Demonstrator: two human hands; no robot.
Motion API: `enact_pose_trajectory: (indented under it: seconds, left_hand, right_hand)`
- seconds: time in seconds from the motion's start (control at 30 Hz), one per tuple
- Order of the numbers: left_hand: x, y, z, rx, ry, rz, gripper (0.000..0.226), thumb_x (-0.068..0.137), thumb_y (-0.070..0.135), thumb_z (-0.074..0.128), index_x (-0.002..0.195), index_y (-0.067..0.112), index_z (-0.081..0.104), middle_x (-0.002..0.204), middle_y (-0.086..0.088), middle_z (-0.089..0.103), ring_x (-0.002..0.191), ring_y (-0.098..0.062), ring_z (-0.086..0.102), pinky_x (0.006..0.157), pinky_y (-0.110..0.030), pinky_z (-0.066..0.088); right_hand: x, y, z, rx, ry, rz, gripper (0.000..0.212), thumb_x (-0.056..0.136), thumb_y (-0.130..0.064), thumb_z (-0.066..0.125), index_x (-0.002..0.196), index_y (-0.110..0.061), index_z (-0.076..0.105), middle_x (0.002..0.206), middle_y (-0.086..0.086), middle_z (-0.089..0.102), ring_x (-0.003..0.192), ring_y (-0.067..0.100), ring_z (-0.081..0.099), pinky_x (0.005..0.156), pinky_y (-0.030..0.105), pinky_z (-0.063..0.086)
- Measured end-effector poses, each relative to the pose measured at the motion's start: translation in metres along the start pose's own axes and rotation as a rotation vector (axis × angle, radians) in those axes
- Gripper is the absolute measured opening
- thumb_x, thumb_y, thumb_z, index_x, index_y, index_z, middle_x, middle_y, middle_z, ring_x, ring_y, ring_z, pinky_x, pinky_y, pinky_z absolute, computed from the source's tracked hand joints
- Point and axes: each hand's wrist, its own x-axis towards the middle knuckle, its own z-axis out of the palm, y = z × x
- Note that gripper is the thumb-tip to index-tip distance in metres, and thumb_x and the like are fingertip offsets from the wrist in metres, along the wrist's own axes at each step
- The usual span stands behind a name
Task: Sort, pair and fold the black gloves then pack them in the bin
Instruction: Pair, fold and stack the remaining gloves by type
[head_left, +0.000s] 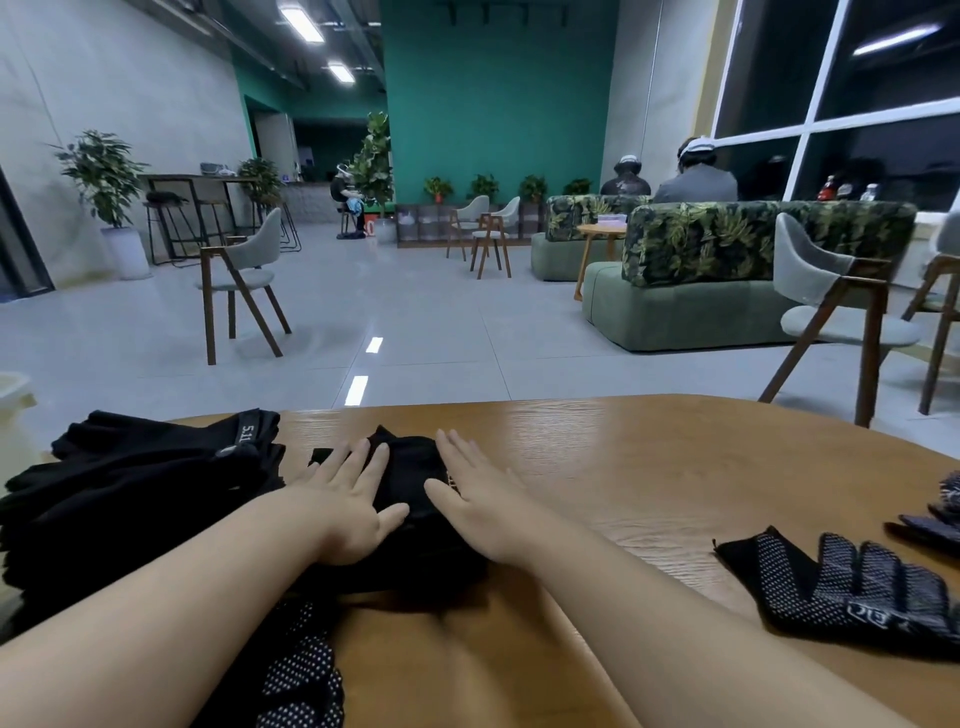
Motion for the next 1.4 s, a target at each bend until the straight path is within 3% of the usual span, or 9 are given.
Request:
enact_pose_trajectory:
  seconds: [0.33, 0.47, 0.6, 0.7, 0.8, 0.97, 1.13, 1.4]
  left_hand:
    - [-0.025, 0.009, -0.005, 0.042, 0.260, 0.017, 0.062, 0.097, 0.055, 0.012, 0.147, 0.033, -0.017, 0.157, -0.001, -0.020, 0.142, -0.019, -0.025, 0.116, -0.047, -0.013]
    - [-0.047, 0.022, -0.006, 0.025, 0.313, 0.061, 0.060, 0.098, 0.054, 0.012, 0.147, 0.034, -0.016, 0.158, 0.000, -0.014, 0.142, -0.018, -0.024, 0.112, -0.046, -0.017]
    - [-0.069, 0.050, 0.000, -0.036, 0.367, 0.142, 0.060, 0.098, 0.053, 0.012, 0.148, 0.032, -0.013, 0.159, 0.003, -0.009, 0.143, -0.017, -0.022, 0.114, -0.045, -0.016]
    - [-0.091, 0.076, 0.012, -0.089, 0.406, 0.217, 0.058, 0.098, 0.052, 0.009, 0.149, 0.032, -0.011, 0.159, 0.006, -0.007, 0.143, -0.014, -0.022, 0.113, -0.044, -0.018]
    - [-0.109, 0.101, 0.035, -0.112, 0.439, 0.269, 0.056, 0.099, 0.050, 0.007, 0.150, 0.032, -0.008, 0.159, 0.006, -0.003, 0.143, -0.014, -0.021, 0.111, -0.045, -0.021]
    - [-0.121, 0.138, 0.060, -0.267, 0.416, 0.280, 0.055, 0.099, 0.049, 0.008, 0.150, 0.032, -0.006, 0.159, 0.006, -0.001, 0.143, -0.014, -0.020, 0.109, -0.044, -0.022]
    - [-0.130, 0.155, 0.075, -0.447, 0.415, 0.309, 0.054, 0.099, 0.048, 0.011, 0.150, 0.034, -0.003, 0.159, 0.010, 0.001, 0.142, -0.008, -0.019, 0.113, -0.038, -0.018]
    - [-0.138, 0.148, 0.083, -0.463, 0.432, 0.376, 0.054, 0.099, 0.049, 0.016, 0.149, 0.036, 0.002, 0.157, 0.014, 0.004, 0.142, -0.003, -0.013, 0.116, -0.027, -0.007]
  right_hand:
    - [-0.053, 0.013, -0.005, -0.015, 0.180, -0.077, 0.057, 0.101, -0.044, 0.025, 0.149, -0.036, -0.004, 0.157, -0.020, -0.004, 0.143, 0.000, -0.009, 0.119, 0.038, -0.001]
    - [-0.078, 0.016, -0.012, 0.065, 0.332, -0.070, 0.058, 0.100, -0.041, 0.034, 0.151, -0.028, 0.010, 0.156, -0.010, 0.020, 0.143, 0.009, 0.017, 0.117, 0.034, 0.016]
    - [-0.115, 0.025, -0.018, 0.071, 0.448, -0.004, 0.056, 0.098, -0.037, 0.040, 0.148, -0.023, 0.017, 0.140, -0.007, 0.043, 0.130, 0.014, 0.039, 0.107, 0.031, 0.030]
    - [-0.143, 0.041, -0.028, 0.004, 0.508, 0.101, 0.054, 0.099, -0.032, 0.041, 0.146, -0.017, 0.020, 0.138, -0.002, 0.044, 0.130, 0.018, 0.038, 0.102, 0.033, 0.030]
    - [-0.169, 0.063, -0.036, -0.155, 0.540, 0.271, 0.052, 0.098, -0.035, 0.040, 0.144, -0.016, 0.026, 0.146, 0.002, 0.036, 0.136, 0.020, 0.028, 0.108, 0.037, 0.026]
    - [-0.207, 0.084, -0.033, -0.350, 0.477, 0.471, 0.049, 0.096, -0.039, 0.040, 0.143, -0.034, 0.027, 0.156, 0.003, 0.010, 0.143, 0.023, 0.001, 0.113, 0.044, 0.009]
    - [-0.208, 0.089, -0.035, -0.392, 0.489, 0.548, 0.049, 0.095, -0.045, 0.036, 0.143, -0.041, 0.027, 0.155, -0.001, 0.017, 0.136, 0.026, 0.017, 0.105, 0.043, 0.020]
    - [-0.209, 0.095, -0.033, -0.402, 0.500, 0.634, 0.045, 0.097, -0.044, 0.032, 0.138, -0.025, 0.040, 0.141, -0.001, 0.041, 0.127, 0.024, 0.029, 0.100, 0.040, 0.027]
